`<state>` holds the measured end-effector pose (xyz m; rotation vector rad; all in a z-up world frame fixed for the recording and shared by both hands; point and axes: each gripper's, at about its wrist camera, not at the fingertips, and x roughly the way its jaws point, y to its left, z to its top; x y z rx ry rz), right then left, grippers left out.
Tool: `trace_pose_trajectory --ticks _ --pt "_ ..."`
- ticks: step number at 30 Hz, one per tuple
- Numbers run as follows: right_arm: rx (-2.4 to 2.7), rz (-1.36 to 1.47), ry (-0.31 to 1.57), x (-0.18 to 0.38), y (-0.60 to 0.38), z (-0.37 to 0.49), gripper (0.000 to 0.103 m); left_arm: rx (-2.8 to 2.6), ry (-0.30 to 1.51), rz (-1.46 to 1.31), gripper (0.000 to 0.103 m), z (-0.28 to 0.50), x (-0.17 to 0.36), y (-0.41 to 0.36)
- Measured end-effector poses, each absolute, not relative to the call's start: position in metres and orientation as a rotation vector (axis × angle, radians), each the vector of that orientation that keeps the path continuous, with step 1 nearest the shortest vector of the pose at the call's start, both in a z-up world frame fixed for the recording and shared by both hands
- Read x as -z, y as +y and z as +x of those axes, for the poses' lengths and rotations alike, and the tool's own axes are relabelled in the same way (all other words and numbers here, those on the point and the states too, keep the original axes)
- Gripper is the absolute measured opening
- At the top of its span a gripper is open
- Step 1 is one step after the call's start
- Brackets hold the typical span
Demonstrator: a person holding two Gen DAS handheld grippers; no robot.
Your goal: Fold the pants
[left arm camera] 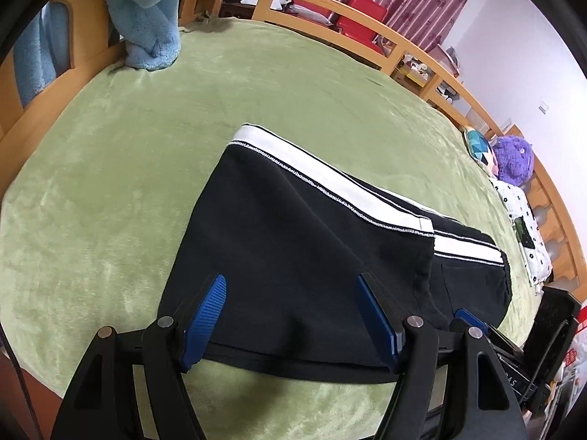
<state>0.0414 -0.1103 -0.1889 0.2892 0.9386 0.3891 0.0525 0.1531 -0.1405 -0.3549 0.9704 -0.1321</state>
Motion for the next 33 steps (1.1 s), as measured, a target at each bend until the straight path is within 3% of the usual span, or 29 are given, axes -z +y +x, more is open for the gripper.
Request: trace_pose_trajectory --ticks 1,2,4,6,7,8,12,15,18,21,25,33 --pt "-0.387 0.279 0.955 0.192 -0.108 0.048 0.068 0.135 0.969 -0.357 0.071 0.053 0.14 0.153" --pt "-0.382 0.271 0.978 0.197 -0.106 0.055 0.073 0.138 0.967 -0.356 0.071 0.055 0.14 0.153" --pt "-0.375 0.287 1.073 0.219 -0.102 0.072 0.073 0.131 0.966 -0.348 0.071 0.056 0.14 0.152" --pt "-0.357 0.298 1.132 0.236 -0.098 0.079 0.067 0.124 0.966 -0.344 0.071 0.055 0.139 0.151" --pt "-0.347 0.288 1.12 0.239 -0.097 0.079 0.051 0.123 0.963 -0.345 0.071 0.054 0.138 0.151" --pt "-0.376 0.283 1.11 0.236 -0.096 0.078 0.025 0.121 0.96 -0.348 0.071 0.054 0.138 0.151" --pt "-0.512 0.562 1.03 0.211 -0.127 0.064 0.022 0.116 0.939 -0.358 0.071 0.051 0.135 0.157" --pt "-0.503 0.511 1.076 0.218 -0.125 0.055 0.023 0.111 0.945 -0.367 0.071 0.053 0.138 0.16" --pt "-0.466 0.436 1.148 0.245 -0.118 0.052 0.029 0.103 0.952 -0.375 0.071 0.054 0.14 0.162" --pt "-0.497 0.463 1.121 0.23 -0.127 0.056 0.039 0.092 0.95 -0.39 0.071 0.054 0.14 0.168" --pt "-0.445 0.431 0.979 0.198 -0.134 0.08 0.078 0.084 0.951 -0.409 0.071 0.055 0.142 0.171" --pt "-0.38 0.365 1.064 0.228 -0.117 0.172 0.078 0.03 0.971 -0.368 0.071 0.064 0.149 0.17"
